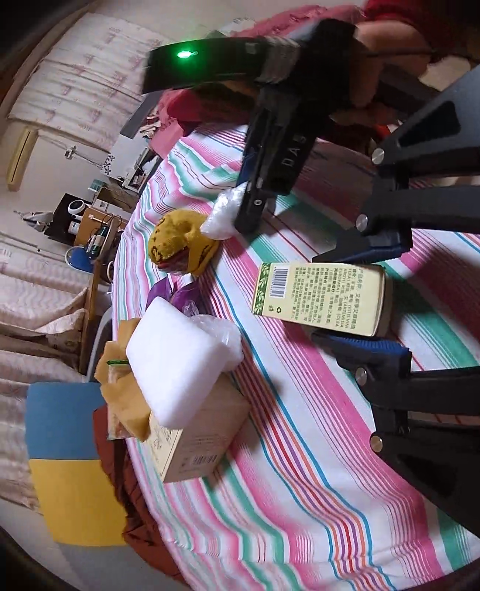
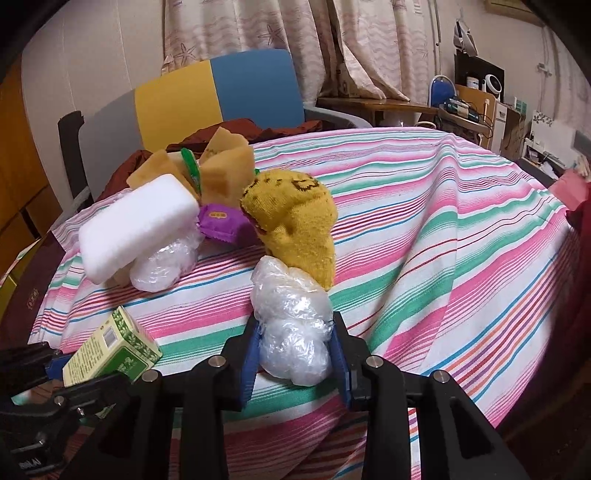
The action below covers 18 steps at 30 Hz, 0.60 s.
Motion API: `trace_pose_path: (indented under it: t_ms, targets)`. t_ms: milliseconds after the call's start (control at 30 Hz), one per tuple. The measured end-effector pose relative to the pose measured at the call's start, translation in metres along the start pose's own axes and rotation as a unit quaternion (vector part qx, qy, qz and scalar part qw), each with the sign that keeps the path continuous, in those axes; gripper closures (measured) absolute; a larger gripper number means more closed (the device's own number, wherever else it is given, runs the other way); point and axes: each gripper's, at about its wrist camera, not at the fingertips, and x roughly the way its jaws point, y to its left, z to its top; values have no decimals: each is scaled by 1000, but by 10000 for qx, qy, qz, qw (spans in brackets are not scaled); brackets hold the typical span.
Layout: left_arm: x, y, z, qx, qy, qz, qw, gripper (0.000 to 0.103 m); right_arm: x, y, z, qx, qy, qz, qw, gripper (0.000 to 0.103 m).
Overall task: Organize objects
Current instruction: 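Grasp the clear plastic bundle with the right tool while the left tool grasps the green-labelled box, then carry both items over the gold tin and open both tools to drop them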
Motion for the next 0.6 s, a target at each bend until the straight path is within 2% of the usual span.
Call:
trace_pose_path:
  t_ms: [67,200,400,600]
  targets:
    - [-5,-4,-8,165,-62,157,9997,72,-1,4,0,19,37,103,9999,68]
    - [-14,-4,-18,292,-139,228,9992,72,-2,15,0,0,122,311,9994,68]
    - [-29,8,-31,-3,-266,108,9996,73,-5,35,-4,-129,282,616,9976,68]
    - [-49,15,-51,-87,-446,312,9985,73,-10,59,-11,-341,452,884,9945,68]
